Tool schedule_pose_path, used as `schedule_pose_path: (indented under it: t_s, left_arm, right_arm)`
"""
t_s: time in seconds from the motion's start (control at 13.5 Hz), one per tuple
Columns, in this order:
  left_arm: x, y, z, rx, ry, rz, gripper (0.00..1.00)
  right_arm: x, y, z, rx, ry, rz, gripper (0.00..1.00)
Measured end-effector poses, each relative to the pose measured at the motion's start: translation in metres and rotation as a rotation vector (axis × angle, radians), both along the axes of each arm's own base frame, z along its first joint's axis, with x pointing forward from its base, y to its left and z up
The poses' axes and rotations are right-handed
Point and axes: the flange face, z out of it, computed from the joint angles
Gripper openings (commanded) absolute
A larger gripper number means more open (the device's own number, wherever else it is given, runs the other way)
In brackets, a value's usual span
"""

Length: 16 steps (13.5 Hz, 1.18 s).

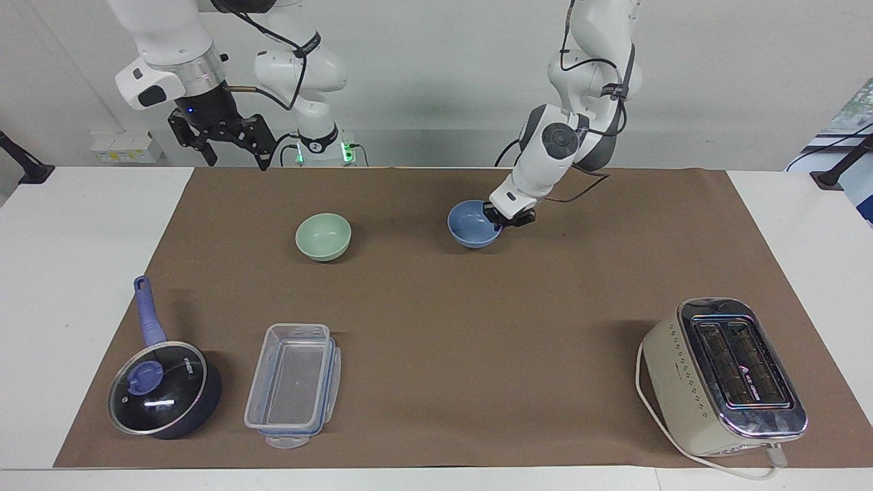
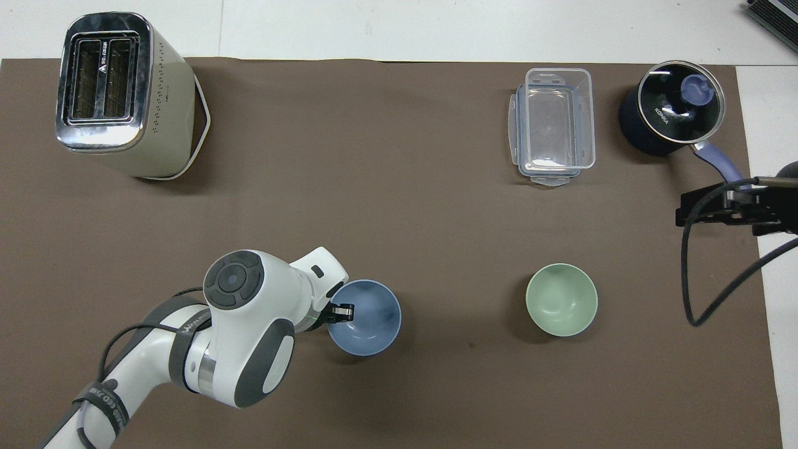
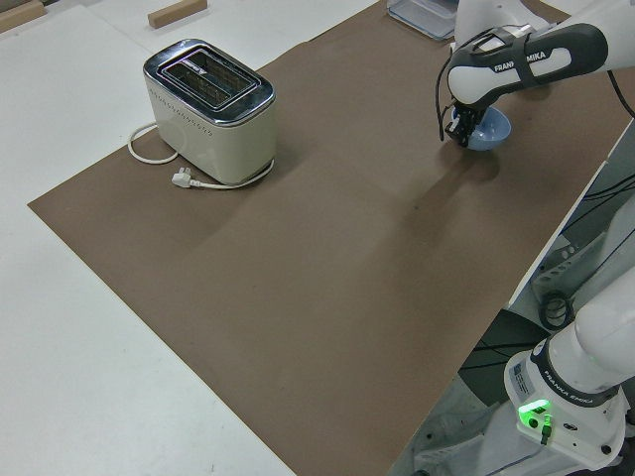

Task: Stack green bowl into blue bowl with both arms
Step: 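Drag the blue bowl with the left gripper toward the table center, then release the blue bowl and withdraw the left gripper to rest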

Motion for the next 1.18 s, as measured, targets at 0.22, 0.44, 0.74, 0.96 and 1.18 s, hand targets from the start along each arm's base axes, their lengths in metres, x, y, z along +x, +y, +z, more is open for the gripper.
schedule_pose_path:
  t_s: [0.22, 0.44, 0.74, 0.96, 1.18]
  left_arm:
    - [-0.010, -0.004, -0.007, 0.005, -0.001, 0.014, 1.00]
    - [0.001, 0.004, 0.007, -0.007, -0.015, 0.043, 1.00]
    - [0.060, 0.061, 0.057, -0.025, 0.031, 0.160, 1.00]
    - [0.095, 0.103, 0.096, -0.039, 0.008, 0.228, 1.00]
    - [0.125, 0.149, 0.138, 0.028, -0.055, 0.241, 1.00]
  right_arm:
    - [0.000, 0.000, 0.000, 0.000, 0.000, 0.000, 1.00]
    - [0.000, 0.000, 0.000, 0.000, 0.000, 0.000, 1.00]
    - [0.000, 0.000, 0.000, 0.000, 0.000, 0.000, 1.00]
    - [0.000, 0.000, 0.000, 0.000, 0.000, 0.000, 1.00]
    - [0.000, 0.000, 0.000, 0.000, 0.000, 0.000, 1.00]
